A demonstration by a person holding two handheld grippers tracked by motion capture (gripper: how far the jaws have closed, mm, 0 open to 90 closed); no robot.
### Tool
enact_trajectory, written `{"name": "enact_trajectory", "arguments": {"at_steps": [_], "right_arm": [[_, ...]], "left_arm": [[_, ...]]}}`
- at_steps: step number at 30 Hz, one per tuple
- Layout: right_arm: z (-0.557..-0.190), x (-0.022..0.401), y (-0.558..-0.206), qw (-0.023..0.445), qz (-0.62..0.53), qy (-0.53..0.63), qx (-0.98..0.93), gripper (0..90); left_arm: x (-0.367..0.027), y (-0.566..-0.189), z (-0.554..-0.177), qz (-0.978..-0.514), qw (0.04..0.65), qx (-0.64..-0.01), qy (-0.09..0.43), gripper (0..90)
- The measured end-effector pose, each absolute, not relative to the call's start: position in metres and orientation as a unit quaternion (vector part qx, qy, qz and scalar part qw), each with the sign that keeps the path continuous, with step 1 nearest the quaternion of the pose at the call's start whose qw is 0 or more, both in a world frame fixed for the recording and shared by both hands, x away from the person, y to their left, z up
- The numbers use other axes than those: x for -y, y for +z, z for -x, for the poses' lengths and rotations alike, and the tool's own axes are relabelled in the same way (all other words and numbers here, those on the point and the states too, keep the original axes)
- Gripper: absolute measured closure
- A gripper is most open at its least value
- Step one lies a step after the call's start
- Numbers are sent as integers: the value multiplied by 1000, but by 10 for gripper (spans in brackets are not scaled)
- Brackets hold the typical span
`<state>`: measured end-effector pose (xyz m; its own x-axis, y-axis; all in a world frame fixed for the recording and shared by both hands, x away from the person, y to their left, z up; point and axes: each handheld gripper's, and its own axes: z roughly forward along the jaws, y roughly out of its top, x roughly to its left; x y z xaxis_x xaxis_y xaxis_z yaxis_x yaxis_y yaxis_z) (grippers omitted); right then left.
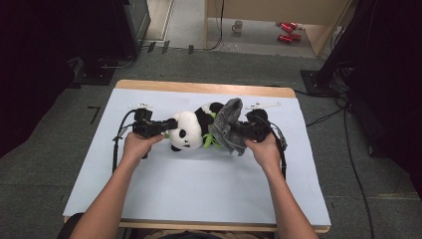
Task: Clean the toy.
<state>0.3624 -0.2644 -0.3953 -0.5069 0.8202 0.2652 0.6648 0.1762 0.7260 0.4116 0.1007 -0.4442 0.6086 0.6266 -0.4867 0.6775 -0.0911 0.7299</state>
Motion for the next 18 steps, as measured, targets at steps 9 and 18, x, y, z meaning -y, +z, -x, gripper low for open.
{"name": "enact_trajectory", "arguments": {"at_steps": [9,18], "right_arm": [[-360,262,-417,75,-490,409,-766,769],[-366,257,-434,59,-503,379,-775,767]], "left_arm": [[-102,-441,-411,-738,509,-442,-13,665],[-109,-426,-398,-754,525,-388,73,467]]}}
